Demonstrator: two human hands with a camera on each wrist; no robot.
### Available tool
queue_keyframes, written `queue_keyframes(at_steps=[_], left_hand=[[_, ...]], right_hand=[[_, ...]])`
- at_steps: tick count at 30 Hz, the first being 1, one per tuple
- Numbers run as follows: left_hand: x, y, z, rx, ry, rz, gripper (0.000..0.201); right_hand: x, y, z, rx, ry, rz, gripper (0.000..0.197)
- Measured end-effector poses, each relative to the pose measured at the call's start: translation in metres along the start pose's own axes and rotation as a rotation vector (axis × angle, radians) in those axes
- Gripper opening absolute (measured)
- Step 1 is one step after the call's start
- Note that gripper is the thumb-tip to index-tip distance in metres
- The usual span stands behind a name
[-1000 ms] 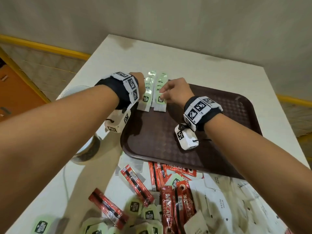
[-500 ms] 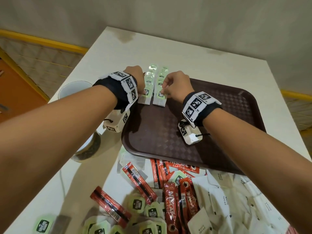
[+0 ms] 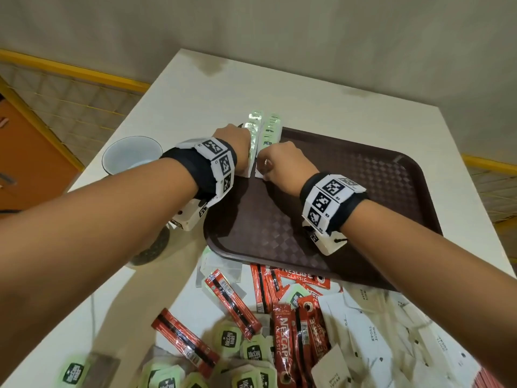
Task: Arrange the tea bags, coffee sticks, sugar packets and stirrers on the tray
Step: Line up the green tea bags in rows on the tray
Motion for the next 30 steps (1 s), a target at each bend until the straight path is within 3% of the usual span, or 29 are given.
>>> queue_keyframes(at_steps=[6,11,16,23,27,30], left_hand=[[0.003,-0.001,0.002,0.005,0.015,0.032,0.019],[-0.003,-0.003,-0.002,-0.032,0.017,0.085,0.015],[-0.011,0.0,-0.002,-0.064,-0.101,0.11,0.023],[-0.017,0.01,-0.008,-0.008,-0.106,0.122,0.025],[-0.046,0.016,-0.041,-0.062,-0.044,0.206,0.021],[-0.098,0.018,-0.078,-0.136,0.03,0.291,0.013]], right_hand=[[0.006,-0.002,0.0,-0.005,-0.014,0.027,0.025],[-0.004,-0.001,-0.007,0.018,0.014,-0.002,0.019],[-0.013,-0.004,-0.005,-0.012,-0.149,-0.019,0.031],[-0.014,-0.01,-0.016,-0.044,-0.182,0.016,0.038],[-0.036,-0.013,-0.036,0.031,-0.129,-0.043,0.038],[-0.069,-0.021,-0.047,0.069,-0.143,-0.151,0.027]])
Point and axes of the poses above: each hand's wrist, its own x-axis towards the middle knuckle, its own z-axis out of the palm, y = z × x, the point moved 1 cm from there along x, towards the middle knuckle, and after that the axes turned 8 degrees about -x, right-handed, at the moved point
